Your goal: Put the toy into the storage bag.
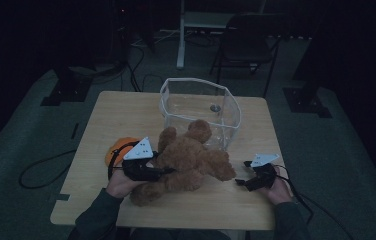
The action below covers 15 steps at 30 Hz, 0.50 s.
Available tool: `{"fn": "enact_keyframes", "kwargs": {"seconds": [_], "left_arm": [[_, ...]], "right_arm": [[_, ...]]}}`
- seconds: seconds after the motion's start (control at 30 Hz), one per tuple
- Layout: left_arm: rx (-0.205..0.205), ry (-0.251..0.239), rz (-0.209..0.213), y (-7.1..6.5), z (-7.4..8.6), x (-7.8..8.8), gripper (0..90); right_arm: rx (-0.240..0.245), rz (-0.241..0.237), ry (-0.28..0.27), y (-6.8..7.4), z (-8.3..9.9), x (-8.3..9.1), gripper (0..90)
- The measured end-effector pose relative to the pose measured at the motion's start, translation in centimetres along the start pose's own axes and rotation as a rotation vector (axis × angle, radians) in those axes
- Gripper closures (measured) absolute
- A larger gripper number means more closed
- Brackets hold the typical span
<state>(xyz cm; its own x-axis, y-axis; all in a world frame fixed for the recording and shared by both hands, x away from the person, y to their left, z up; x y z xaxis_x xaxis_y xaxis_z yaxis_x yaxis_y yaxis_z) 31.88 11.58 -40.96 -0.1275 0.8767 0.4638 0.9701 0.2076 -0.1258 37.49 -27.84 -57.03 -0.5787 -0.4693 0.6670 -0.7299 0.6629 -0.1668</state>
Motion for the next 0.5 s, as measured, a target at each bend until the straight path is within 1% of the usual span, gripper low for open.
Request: {"fn": "enact_keyframes", "kwargs": {"seconds": [0.23,0.37,0.5], "left_arm": [[0.003,-0.024,-0.001,0.1,-0.6,0.2,50.1],[0.0,-0.029,-0.004,0.1,-0.9,0.3,50.0],[-0.003,-0.045,-0.004,0.2,-1.3,0.6,49.9]], "right_arm": [[0.0,0.0,0.0,0.0,0.0,0.0,12.6],[0.0,0.0,0.001,0.0,0.0,0.0,12.6],[-0.001,0.0,0.002,0.0,0.0,0.0,12.6]]}}
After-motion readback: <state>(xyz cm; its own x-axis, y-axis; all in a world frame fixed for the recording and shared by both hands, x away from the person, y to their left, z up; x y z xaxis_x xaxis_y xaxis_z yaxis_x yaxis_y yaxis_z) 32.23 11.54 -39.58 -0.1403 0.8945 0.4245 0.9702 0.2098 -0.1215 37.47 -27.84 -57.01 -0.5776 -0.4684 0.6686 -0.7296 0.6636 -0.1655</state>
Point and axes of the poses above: each handheld gripper's, and its own axes: x roughly backward along the jaws, z roughly out of its underside, y roughly to its left, the point moved 3 cm from there along -x, roughly forward along the jaws, and after that the axes turned 14 degrees about z, right-handed, at the moved point
